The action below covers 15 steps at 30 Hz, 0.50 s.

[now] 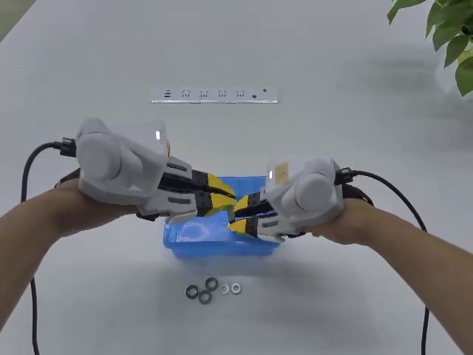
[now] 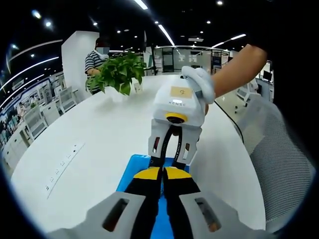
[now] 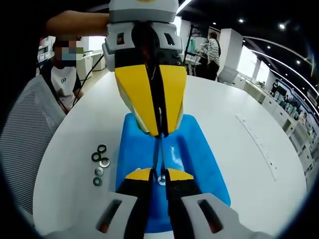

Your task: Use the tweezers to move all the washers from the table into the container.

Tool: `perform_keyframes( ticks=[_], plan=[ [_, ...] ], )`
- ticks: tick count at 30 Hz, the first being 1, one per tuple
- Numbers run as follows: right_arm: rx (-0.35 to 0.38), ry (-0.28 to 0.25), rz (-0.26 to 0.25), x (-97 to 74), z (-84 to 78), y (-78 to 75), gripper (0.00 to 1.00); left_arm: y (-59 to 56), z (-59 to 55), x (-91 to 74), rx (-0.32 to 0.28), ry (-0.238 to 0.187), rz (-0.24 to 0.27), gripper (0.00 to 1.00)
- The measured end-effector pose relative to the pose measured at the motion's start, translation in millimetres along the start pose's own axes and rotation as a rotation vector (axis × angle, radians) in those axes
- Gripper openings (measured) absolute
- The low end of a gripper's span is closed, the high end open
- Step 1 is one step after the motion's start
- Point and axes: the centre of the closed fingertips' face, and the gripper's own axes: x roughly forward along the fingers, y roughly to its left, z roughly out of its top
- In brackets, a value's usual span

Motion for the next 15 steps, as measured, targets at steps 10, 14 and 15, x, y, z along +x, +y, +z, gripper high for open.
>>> perform_keyframes(
  ticks=[10, 14, 15],
  plan=[
    [0.001, 0.007, -0.005, -2.1, 0.4, 1.3, 0.13, -0.5, 1.5, -0.3, 0.001, 0.006, -0.004, 0.05],
    [0.008, 0.005, -0.011, -4.5, 1.3, 2.3, 0.14, -1.4, 3.7, -1.3, 0.002, 0.006, -0.007, 0.05],
    [0.010, 0.006, -0.012, -5.0, 1.5, 2.5, 0.15, -1.7, 4.7, -1.8, -0.001, 0.004, -0.007, 0.05]
  ],
)
